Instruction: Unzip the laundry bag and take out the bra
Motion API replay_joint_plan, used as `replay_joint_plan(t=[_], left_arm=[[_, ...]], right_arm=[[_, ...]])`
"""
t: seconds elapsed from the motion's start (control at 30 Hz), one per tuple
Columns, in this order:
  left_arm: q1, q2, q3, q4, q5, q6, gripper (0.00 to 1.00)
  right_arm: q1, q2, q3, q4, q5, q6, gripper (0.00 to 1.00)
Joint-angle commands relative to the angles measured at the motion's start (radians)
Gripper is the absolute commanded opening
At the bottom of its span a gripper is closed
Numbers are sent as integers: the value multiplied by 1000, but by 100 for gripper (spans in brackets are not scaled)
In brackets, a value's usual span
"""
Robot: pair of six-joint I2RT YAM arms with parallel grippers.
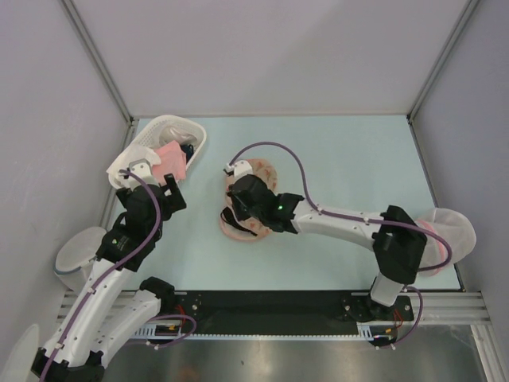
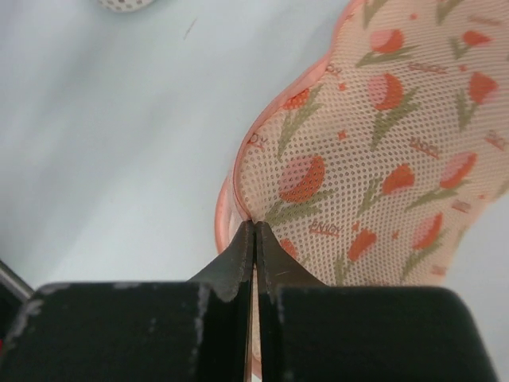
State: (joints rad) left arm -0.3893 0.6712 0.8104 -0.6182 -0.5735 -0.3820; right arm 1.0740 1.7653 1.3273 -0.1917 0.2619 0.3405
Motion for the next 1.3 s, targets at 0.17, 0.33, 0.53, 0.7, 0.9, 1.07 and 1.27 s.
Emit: replay_joint_plan(t=[0.17, 0.33, 0.53, 0.7, 0.9, 1.07, 1.27], left_arm=[[12, -2, -7, 2, 0, 23, 100], [13, 4, -7, 3, 20, 35, 100], [12, 16, -13, 29, 98, 69, 100], [12, 14, -16, 37, 132, 81, 100], [12, 21, -23, 51, 182, 100, 99], [12, 25, -20, 51, 233, 114, 100], [3, 45, 3, 49, 284, 82, 100]], right_arm=[[-69, -263, -222, 31, 158, 84, 0], [-134, -368, -336, -9, 211, 137, 0], [-174, -501, -453, -69, 295, 190, 0], [-206, -566, -497, -159, 379, 245, 0], [-226, -622, -536, -308, 490, 343, 0], [-246, -727, -585, -399, 510, 396, 23], [-267, -840, -593, -440, 537, 387, 89]])
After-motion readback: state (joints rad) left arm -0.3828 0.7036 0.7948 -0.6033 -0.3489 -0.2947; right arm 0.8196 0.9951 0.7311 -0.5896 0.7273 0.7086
